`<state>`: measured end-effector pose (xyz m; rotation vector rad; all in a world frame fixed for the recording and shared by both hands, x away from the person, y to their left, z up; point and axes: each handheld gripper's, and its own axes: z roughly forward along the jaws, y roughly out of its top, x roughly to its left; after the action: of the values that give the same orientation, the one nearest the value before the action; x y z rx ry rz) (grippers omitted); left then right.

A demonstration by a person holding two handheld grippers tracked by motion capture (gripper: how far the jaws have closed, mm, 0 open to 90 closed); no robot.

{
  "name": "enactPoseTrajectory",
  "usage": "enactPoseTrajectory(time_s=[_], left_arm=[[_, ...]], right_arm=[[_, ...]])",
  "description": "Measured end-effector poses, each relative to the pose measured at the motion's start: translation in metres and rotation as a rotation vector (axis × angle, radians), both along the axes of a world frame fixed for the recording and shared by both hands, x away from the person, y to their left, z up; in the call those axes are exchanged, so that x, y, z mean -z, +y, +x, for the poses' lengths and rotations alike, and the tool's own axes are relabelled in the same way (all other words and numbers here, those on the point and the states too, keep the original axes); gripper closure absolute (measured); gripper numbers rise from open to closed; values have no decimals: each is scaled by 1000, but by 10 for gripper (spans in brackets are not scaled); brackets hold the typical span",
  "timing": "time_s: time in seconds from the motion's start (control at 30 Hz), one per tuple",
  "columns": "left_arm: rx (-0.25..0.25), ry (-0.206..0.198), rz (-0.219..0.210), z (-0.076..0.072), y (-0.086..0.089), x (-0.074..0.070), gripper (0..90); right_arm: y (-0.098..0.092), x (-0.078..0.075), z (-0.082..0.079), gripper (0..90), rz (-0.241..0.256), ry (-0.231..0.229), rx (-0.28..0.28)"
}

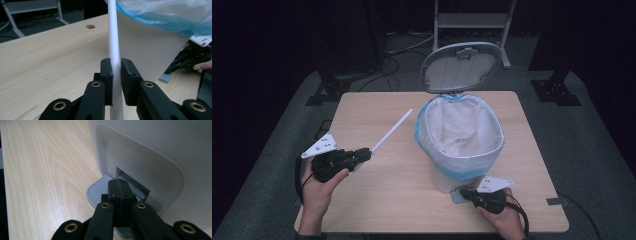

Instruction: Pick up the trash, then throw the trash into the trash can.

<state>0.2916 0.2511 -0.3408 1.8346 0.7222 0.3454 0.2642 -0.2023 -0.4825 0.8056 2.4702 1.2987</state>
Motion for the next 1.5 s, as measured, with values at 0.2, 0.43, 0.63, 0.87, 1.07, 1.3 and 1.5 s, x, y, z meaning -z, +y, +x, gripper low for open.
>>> enactPoseTrajectory(time_s=[0.2, 0.43, 0.63, 0.87, 1.07, 1.3, 1.5], left_arm=[[30, -15, -18, -2, -3, -9, 808], [72, -40, -36, -3, -11, -22, 809], [104, -52, -47, 0, -22, -30, 809], [134, -61, -50, 7, -31, -38, 809], [149, -68, -55, 11, -36, -46, 809], [175, -90, -64, 13, -46, -58, 809], [198, -99, -63, 17, -60, -68, 809]], right_arm=[[0, 0, 0, 897, 0, 0, 0], [0, 0, 0, 897, 0, 1, 0], [0, 0, 0, 897, 1, 0, 2], [0, 0, 0, 897, 1, 2, 0], [0, 0, 0, 897, 0, -2, 0], [0, 0, 0, 897, -1, -2, 0], [0, 0, 0, 897, 0, -1, 0]])
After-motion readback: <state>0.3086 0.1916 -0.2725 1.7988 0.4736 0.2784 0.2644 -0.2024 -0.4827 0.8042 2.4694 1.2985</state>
